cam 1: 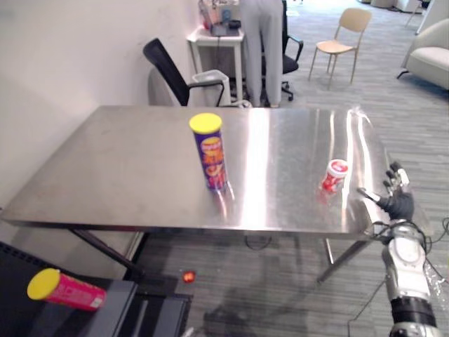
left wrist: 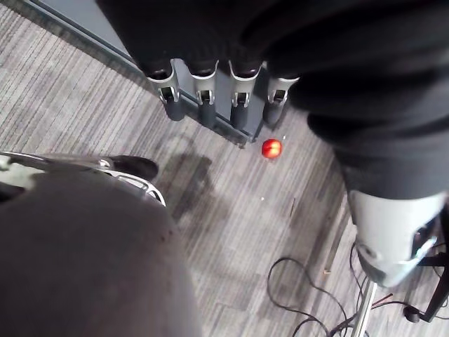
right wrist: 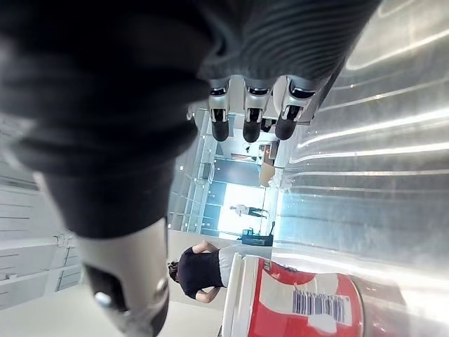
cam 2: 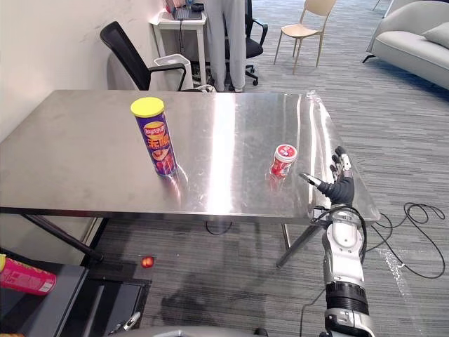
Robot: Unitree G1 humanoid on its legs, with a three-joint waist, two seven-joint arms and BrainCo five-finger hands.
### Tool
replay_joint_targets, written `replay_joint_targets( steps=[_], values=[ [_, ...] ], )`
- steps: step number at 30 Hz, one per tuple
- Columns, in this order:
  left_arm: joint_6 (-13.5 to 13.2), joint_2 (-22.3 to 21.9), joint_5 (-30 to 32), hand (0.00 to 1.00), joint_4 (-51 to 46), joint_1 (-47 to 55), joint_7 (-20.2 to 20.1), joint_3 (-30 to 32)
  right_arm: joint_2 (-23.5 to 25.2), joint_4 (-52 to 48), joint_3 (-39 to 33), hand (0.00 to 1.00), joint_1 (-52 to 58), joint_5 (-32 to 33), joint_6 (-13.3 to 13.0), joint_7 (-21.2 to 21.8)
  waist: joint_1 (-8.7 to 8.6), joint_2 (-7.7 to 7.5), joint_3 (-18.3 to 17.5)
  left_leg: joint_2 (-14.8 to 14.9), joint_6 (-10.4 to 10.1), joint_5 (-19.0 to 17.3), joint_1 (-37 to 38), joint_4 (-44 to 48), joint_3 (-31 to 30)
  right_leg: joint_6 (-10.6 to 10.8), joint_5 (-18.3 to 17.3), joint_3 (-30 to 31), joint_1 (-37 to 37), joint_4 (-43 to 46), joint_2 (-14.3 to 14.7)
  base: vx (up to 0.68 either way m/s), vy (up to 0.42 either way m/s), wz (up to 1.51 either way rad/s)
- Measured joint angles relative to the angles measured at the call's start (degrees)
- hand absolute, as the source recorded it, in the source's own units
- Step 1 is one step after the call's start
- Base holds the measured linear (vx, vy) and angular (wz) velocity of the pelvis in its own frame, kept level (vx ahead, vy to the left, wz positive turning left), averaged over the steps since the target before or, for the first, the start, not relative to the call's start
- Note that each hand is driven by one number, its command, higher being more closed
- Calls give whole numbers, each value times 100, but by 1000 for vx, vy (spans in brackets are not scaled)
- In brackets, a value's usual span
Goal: Put the gum and the chips on the shelf.
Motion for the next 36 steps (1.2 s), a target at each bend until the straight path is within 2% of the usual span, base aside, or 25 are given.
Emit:
replay_joint_targets(
  steps=[3,10,18,30,34,35,36],
  values=[
    [1,30,117,0,-5,-10,44,0,39,144,0,0,-69,31,16,8,3,-39,67,-11,2,38,-3,-38,-20,1,1,-25,-7,-7,-4,-29,-28,3],
    [4,23,174,0,-1,-19,88,-4,49,416,176,0,-198,31,129,91,13,-20,114,-16,4,43,-8,-40,-69,19,13,-87,81,-101,-3,-2,-33,4],
    [6,10,174,0,-2,-41,91,-19,46,611,230,0,-332,30,151,101,130,1,220,-24,5,44,-20,-43,-89,9,31,-112,82,-111,-8,0,-8,1],
    [9,13,175,0,-2,-61,93,-37,41,828,274,0,-1020,31,177,48,162,11,351,-38,9,48,-60,-46,-103,-3,67,-136,87,-194,-12,-3,-19,0],
    [7,15,176,0,-5,-62,107,-54,37,1029,274,0,-1253,37,191,-47,174,13,384,-25,9,48,-62,-46,-101,-93,155,-168,85,-213,7,-16,-30,-1],
    [10,14,176,0,-4,-61,116,-55,37,1029,274,100,-1281,37,199,-48,183,15,394,-24,13,51,-73,-46,-102,-105,179,-198,74,-214,8,0,0,0],
    [11,14,176,0,-4,-61,119,-55,37,1030,274,100,-1294,37,201,-49,186,15,394,-27,14,51,-79,-46,-104,-105,180,-215,71,-214,6,-31,-34,1]
  ],
)
